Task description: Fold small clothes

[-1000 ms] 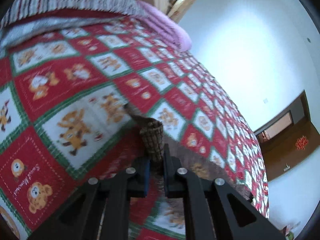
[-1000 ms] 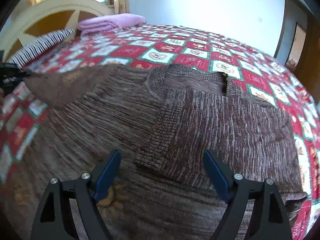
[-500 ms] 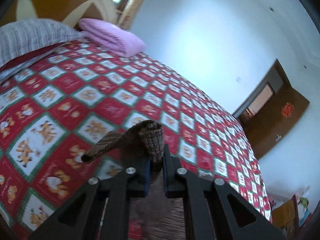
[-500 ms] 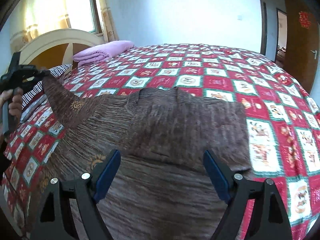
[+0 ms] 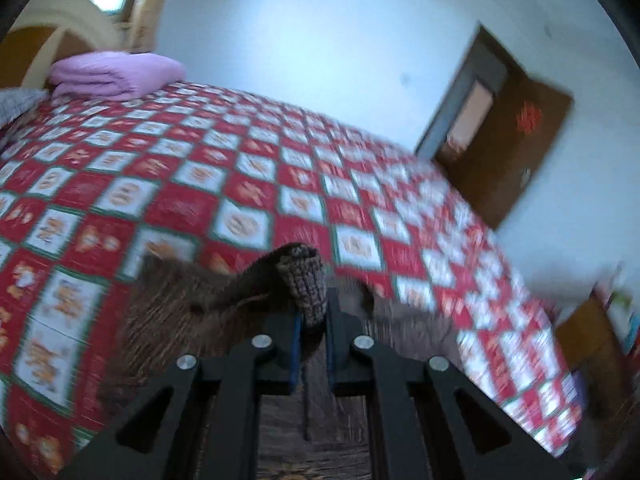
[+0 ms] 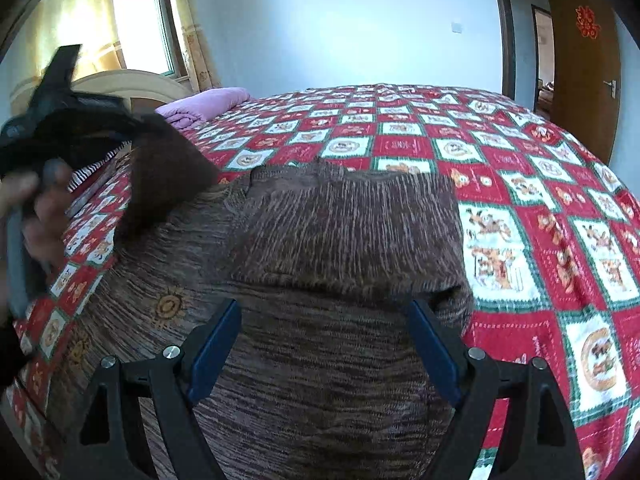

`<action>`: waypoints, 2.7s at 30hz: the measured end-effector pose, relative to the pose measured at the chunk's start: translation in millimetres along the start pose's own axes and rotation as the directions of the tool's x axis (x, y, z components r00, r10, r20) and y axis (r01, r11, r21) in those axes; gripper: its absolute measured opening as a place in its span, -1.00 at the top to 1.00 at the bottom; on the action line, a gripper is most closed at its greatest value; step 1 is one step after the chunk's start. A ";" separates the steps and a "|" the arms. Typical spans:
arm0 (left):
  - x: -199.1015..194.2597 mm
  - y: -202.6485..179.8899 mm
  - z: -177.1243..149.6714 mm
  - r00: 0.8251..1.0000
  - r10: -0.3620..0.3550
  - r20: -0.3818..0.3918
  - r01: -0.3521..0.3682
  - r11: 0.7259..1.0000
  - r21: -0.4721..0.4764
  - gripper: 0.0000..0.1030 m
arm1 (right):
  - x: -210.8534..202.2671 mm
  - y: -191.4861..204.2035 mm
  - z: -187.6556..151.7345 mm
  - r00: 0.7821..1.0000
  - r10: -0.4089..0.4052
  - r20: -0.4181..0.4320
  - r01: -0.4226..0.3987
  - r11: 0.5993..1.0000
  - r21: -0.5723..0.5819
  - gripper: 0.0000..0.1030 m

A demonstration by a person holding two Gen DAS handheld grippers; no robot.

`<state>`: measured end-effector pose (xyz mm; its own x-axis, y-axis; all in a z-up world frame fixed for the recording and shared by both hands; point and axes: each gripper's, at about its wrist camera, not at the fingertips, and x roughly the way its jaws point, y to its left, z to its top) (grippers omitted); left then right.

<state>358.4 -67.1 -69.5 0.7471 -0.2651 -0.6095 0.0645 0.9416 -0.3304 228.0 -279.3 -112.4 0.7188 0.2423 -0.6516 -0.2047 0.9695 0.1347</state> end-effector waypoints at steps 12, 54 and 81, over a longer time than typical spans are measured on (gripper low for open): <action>-5.1 -51.3 -63.1 0.992 0.119 0.044 -0.127 0.926 0.356 -0.65 | 17.6 -17.0 -17.2 0.999 0.018 -0.052 -0.014 0.997 0.073 -0.65; 13.1 171.3 -48.5 0.872 0.481 -0.094 -0.475 0.877 0.078 -1.00 | 92.6 -3.3 74.1 0.975 -0.184 -0.126 0.203 0.966 0.162 -0.65; 49.9 151.7 -25.3 0.808 0.580 -0.108 -0.561 0.812 0.163 -1.00 | 68.1 13.1 20.6 1.000 0.000 -0.010 0.002 0.987 0.161 -0.65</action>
<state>388.7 57.2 -168.3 0.5693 0.3095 -0.7616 -0.2586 0.9468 0.1915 288.0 -249.4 -139.7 0.7124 0.2414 -0.6590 -0.0938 0.9633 0.2515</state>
